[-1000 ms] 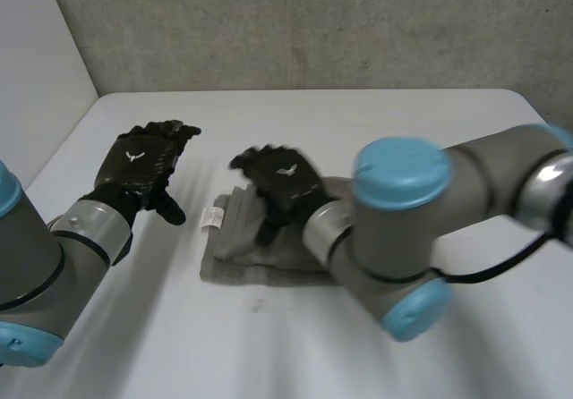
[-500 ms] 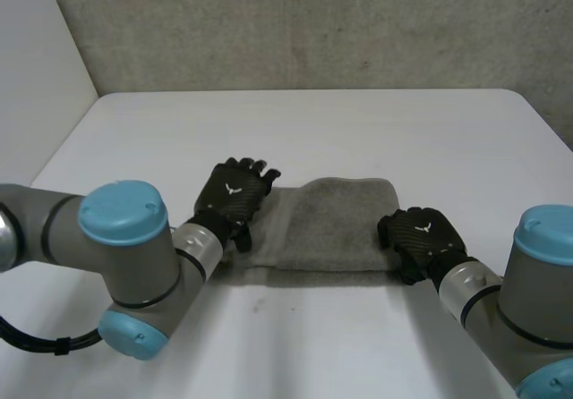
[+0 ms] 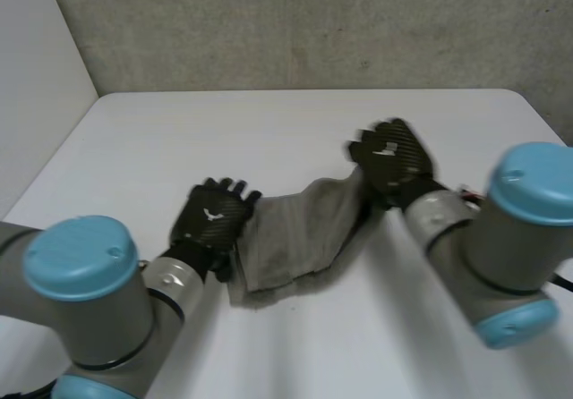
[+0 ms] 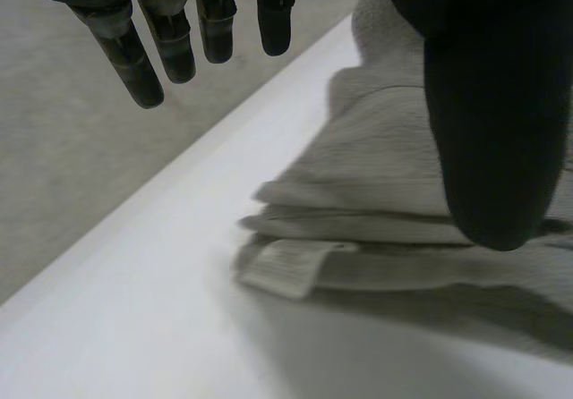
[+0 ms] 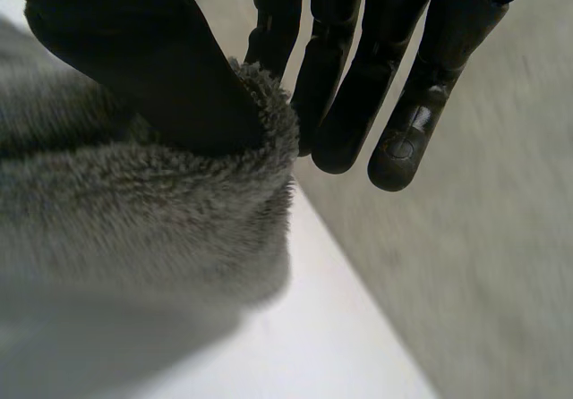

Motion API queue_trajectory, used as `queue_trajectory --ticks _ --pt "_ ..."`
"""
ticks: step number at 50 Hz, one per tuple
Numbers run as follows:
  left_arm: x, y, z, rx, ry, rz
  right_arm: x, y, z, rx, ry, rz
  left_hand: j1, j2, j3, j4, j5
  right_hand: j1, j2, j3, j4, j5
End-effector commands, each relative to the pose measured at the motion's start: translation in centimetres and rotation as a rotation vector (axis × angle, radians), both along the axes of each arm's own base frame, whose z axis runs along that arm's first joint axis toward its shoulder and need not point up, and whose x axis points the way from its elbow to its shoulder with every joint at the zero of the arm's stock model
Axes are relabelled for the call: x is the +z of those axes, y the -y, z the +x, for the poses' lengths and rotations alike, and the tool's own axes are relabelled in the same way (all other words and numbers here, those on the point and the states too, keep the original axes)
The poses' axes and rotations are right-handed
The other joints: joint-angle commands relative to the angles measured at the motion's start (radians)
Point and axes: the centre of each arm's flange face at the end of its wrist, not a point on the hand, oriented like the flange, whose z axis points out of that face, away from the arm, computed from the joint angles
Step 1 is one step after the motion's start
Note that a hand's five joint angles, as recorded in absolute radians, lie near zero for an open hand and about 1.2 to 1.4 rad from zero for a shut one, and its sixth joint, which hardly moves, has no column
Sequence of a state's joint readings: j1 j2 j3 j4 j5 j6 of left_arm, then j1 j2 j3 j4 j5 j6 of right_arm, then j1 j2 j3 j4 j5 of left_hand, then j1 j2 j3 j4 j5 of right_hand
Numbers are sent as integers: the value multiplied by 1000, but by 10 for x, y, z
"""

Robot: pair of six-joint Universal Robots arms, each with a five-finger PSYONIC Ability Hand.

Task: Fold the towel.

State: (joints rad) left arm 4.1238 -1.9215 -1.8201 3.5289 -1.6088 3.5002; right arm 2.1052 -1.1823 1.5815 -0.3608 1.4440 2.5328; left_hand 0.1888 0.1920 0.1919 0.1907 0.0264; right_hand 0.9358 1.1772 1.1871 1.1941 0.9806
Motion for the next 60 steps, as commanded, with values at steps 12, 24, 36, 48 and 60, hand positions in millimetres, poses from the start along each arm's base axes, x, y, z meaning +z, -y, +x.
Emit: queue_trajectory --ticks 12,24,36,48,60 --pt "43 45 82 277 -60 -85 -88 -136 98 529 -215 140 7 4 4 5 -5 460 219 209 202 241" --pt "70 41 50 160 -292 -62 -30 -111 67 304 -80 132 39 36 36 37 27 -761 -1003 -1013 -1020 -981" --pt "78 21 0 43 -391 135 17 -47 6 19 245 463 51 48 48 49 39 -761 -1003 -1013 -1020 -981" --pt "26 20 -17 244 -280 279 3 0 15 71 304 680 60 57 57 58 48 -761 -1003 -1013 -1020 -981" --pt "-27 19 -12 243 -84 268 -71 22 39 92 169 749 10 7 7 8 -2 -761 -1003 -1013 -1020 -981"
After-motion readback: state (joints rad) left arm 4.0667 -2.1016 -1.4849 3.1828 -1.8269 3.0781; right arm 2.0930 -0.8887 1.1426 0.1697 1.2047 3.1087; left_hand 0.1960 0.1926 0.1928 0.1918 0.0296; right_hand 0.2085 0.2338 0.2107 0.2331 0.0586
